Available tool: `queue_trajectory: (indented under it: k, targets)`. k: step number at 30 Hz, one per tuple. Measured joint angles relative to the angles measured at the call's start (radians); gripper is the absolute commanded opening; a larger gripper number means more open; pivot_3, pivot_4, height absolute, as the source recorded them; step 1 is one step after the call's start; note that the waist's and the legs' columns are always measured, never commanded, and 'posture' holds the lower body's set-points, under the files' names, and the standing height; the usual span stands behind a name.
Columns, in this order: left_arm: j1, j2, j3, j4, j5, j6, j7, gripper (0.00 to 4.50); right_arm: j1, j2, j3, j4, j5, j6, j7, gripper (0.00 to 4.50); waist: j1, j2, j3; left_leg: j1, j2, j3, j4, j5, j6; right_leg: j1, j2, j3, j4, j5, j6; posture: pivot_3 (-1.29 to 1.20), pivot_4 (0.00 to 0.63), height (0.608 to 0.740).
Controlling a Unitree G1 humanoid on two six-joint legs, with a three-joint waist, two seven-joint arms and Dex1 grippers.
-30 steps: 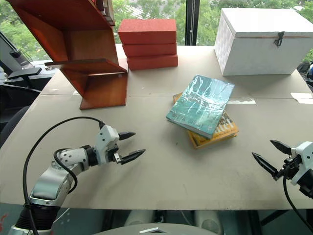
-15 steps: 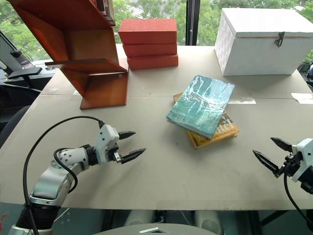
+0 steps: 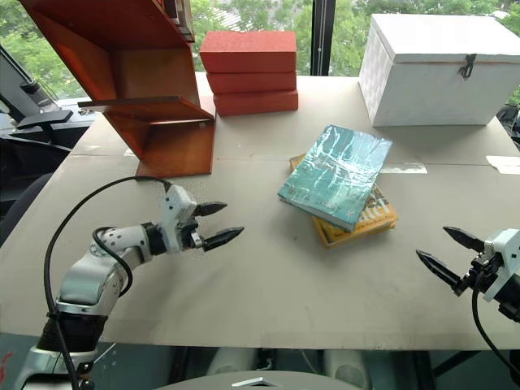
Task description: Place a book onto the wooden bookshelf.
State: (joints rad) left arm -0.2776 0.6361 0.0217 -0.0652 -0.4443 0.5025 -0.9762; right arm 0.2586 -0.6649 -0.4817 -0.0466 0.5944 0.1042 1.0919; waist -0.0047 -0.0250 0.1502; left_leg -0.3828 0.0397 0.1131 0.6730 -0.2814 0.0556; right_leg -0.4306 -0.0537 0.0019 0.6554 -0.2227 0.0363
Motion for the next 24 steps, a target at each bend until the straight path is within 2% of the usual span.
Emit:
queue_trajectory:
  k: [4,5,11,15,19,24]
  targets:
    - [-0.190,-0.033,-0.050,0.172,-0.021,0.092,-0.078,4.41,0.004,0.004,-0.004,-0.080,0.061,0.021,0.014,4.50,0.001,0.000,0.000,0.000,-0.001,-0.002,0.002,0.000,0.000,0.002,0.000,-0.001,0.000,0.001,0.001,0.00,0.150,0.718]
    - [-0.290,-0.067,-0.072,0.285,-0.032,0.151,-0.115,4.41,0.009,0.004,-0.004,-0.122,0.084,0.043,0.013,4.50,0.006,0.000,0.000,-0.003,-0.001,-0.005,0.004,0.000,0.000,0.002,0.001,-0.004,0.000,0.001,0.002,0.00,0.150,0.718]
    - [-0.599,-0.144,-0.127,0.644,-0.067,0.379,-0.277,4.41,0.023,-0.002,-0.009,-0.270,0.163,0.118,-0.017,4.50,0.003,-0.001,0.001,-0.012,-0.002,-0.012,0.012,0.000,0.000,0.000,0.002,-0.010,0.000,0.001,0.004,0.00,0.150,0.718]
    - [-0.826,-0.243,-0.142,1.041,-0.001,0.405,-0.313,4.41,0.042,-0.011,-0.017,-0.380,0.205,0.170,-0.063,4.50,0.004,-0.001,0.001,-0.016,-0.004,-0.016,0.013,0.000,0.000,0.000,0.002,-0.013,-0.003,0.001,0.005,0.00,0.150,0.718]
    - [-0.901,-0.294,-0.136,1.264,0.077,0.382,-0.303,4.41,0.069,-0.011,-0.041,-0.443,0.224,0.190,-0.102,4.50,-0.002,-0.002,0.002,-0.017,-0.003,-0.019,0.012,0.000,0.000,-0.001,0.002,-0.014,-0.004,0.001,0.005,0.00,0.150,0.718]
    - [-0.948,-0.370,-0.095,1.360,0.128,0.363,-0.270,4.41,0.096,-0.009,-0.066,-0.490,0.240,0.198,-0.129,4.50,0.010,-0.004,0.003,-0.019,-0.003,-0.022,0.013,0.000,0.000,0.000,0.000,-0.016,-0.004,0.001,0.005,0.00,0.150,0.718]
